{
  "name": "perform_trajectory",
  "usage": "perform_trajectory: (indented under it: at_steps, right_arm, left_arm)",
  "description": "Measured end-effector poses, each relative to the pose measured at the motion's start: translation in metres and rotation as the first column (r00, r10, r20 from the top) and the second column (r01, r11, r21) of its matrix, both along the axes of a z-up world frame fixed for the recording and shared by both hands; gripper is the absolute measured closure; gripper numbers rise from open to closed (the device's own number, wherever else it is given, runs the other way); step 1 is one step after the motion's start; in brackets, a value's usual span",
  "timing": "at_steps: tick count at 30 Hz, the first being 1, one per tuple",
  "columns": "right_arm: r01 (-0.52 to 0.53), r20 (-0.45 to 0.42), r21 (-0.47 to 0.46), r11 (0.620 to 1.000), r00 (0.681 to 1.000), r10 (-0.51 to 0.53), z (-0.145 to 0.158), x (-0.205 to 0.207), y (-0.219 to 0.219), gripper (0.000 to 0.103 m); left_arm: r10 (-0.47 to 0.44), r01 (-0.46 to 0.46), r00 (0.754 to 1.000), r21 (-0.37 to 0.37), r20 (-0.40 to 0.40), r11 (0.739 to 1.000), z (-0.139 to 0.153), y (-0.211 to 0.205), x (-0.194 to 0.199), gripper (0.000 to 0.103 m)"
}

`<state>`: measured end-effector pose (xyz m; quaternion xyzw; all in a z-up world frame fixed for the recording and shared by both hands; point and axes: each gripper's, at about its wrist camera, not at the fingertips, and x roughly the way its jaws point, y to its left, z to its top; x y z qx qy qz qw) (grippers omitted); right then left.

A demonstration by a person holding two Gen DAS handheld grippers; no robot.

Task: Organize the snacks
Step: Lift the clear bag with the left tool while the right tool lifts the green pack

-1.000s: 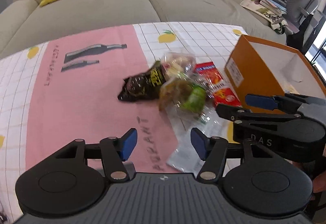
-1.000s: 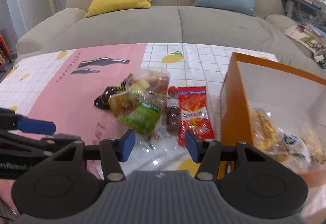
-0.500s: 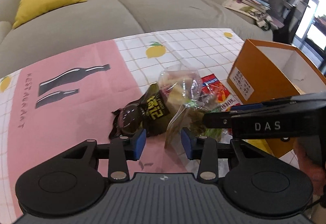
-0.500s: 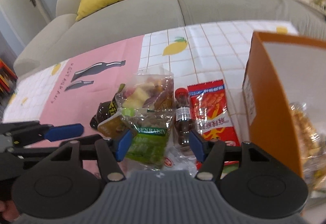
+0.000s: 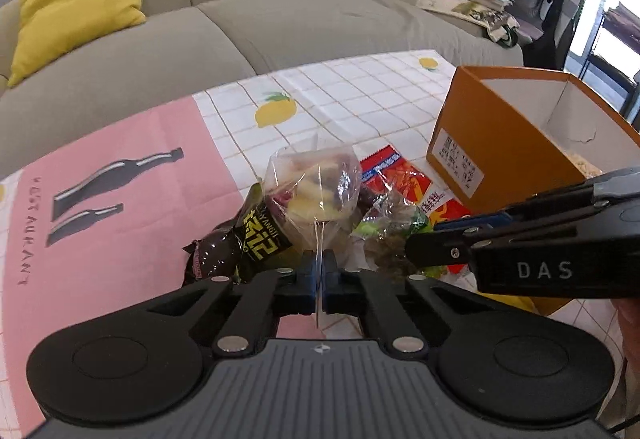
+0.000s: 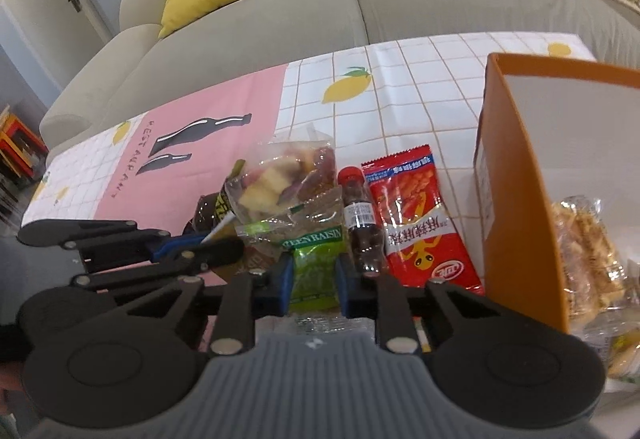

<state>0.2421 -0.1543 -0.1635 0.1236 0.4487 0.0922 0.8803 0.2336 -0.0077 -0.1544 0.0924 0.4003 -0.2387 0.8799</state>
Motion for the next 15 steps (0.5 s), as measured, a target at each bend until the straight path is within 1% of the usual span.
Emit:
perform_trajectory:
  at_steps: [3, 6, 9, 11, 12, 13, 15]
  right_arm:
    - [0.001, 0.000, -0.005, 1.000, 1.000, -0.001, 0.005, -0.007, -0.001, 0.087]
    - [-0.010, -0.008, -0.023, 1.000, 1.000, 0.010, 0.010, -0.020, -0.001, 0.090]
    - [-0.028, -0.019, -0.026, 0.999, 0.999, 0.027, 0.012, -0.039, 0.000, 0.092]
    - [-0.042, -0.028, -0.036, 0.998, 0.999, 0.041, 0.011, -0.054, 0.001, 0.093]
    - [-0.050, -0.033, -0.044, 0.998, 0.998, 0.048, 0.010, -0.062, 0.002, 0.097]
    - [-0.056, -0.041, -0.051, 0.997, 0.998, 0.054, 0.009, -0.071, 0.003, 0.099]
    - [-0.066, -0.059, -0.052, 0.996, 0.996, 0.063, 0.005, -0.085, 0.005, 0.099]
  left_arm:
    - [0.021, -0.021, 1.000, 0.016, 0.012, 1.000, 0.009, 0.000, -0.012, 0.102]
    - [0.058, -0.057, 0.998, 0.020, -0.004, 0.998, 0.019, 0.006, -0.028, 0.102]
    - [0.073, -0.072, 0.997, 0.034, -0.024, 0.997, 0.025, 0.013, -0.050, 0.102]
    - [0.090, -0.087, 0.995, 0.044, -0.052, 0.995, 0.027, 0.018, -0.067, 0.102]
    - [0.101, -0.097, 0.993, 0.048, -0.069, 0.994, 0.027, 0.021, -0.075, 0.102]
    - [0.110, -0.106, 0.990, 0.055, -0.084, 0.993, 0.027, 0.023, -0.083, 0.102]
    - [0.120, -0.112, 0.987, 0.076, -0.107, 0.991, 0.026, 0.026, -0.100, 0.102]
